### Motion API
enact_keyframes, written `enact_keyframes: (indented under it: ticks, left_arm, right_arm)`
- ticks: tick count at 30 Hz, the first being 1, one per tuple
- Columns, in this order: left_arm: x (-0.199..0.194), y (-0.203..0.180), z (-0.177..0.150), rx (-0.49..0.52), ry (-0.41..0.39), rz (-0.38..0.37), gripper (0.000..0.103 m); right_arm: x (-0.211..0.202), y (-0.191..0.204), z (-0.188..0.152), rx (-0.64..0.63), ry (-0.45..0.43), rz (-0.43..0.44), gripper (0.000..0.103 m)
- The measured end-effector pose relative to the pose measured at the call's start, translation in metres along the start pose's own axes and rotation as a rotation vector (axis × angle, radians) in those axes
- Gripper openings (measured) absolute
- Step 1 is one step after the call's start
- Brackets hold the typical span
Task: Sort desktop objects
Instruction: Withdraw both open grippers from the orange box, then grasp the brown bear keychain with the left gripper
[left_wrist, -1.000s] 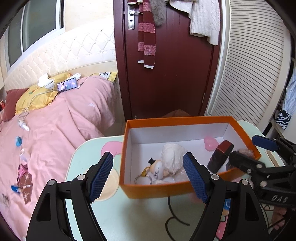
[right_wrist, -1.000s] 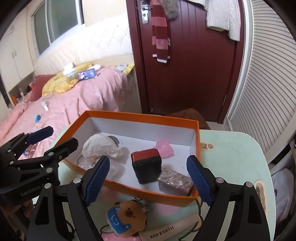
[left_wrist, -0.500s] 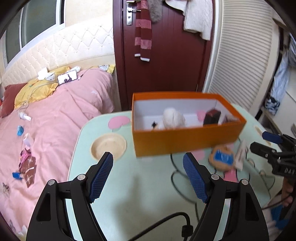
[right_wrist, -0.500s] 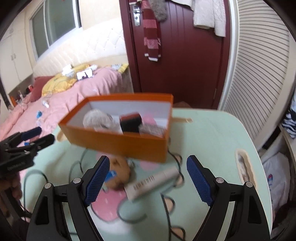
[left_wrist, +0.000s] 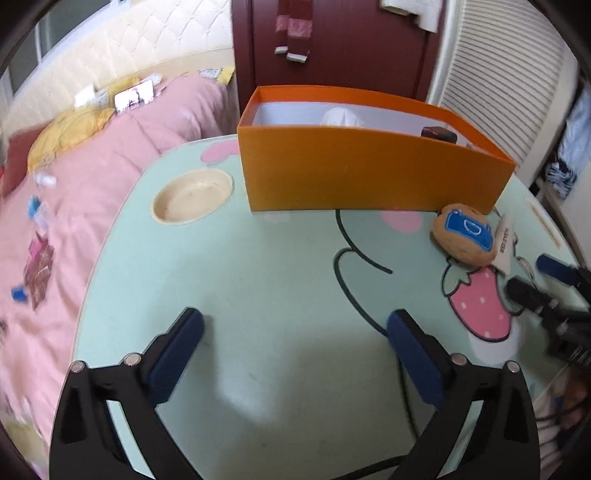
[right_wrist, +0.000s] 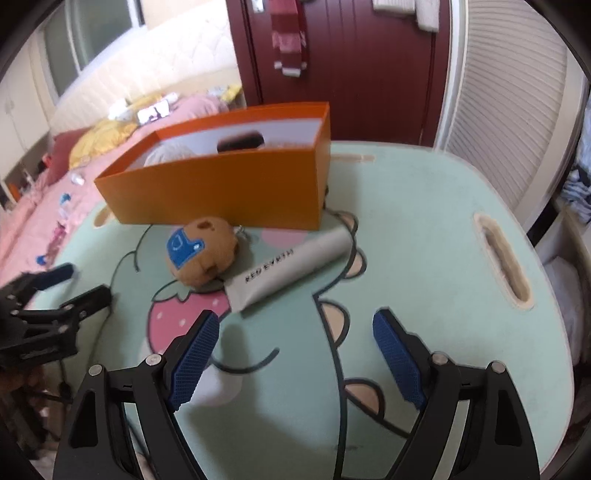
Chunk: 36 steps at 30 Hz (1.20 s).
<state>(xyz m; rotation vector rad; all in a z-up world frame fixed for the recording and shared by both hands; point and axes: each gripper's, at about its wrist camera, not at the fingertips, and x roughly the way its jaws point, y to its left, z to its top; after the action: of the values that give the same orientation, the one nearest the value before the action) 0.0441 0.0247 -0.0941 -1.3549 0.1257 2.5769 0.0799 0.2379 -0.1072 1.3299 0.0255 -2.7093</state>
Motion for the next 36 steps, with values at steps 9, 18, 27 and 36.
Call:
enact_keyframes:
  ticks: [9, 18, 27, 36]
  left_arm:
    - [-0.025, -0.013, 0.01, 0.052, -0.097, -0.116, 0.101]
    - [-0.02, -0.061, 0.042, 0.305, -0.121, -0.152, 0.101]
    - [0.004, -0.092, 0.065, 0.356, -0.073, -0.241, 0.101]
    - [0.02, -0.088, 0.061, 0.293, 0.01, -0.299, 0.045]
  right_arm:
    - [0.005, 0.004, -0.006, -0.013, -0.017, -0.038, 0.102]
    - [0.004, 0.003, -0.004, -0.009, -0.017, -0.037, 0.102]
    - [0.001, 0.004, -0.007, -0.01, -0.019, -0.034, 0.102]
    - [0.002, 0.006, -0.007, -0.01, -0.02, -0.034, 0.102]
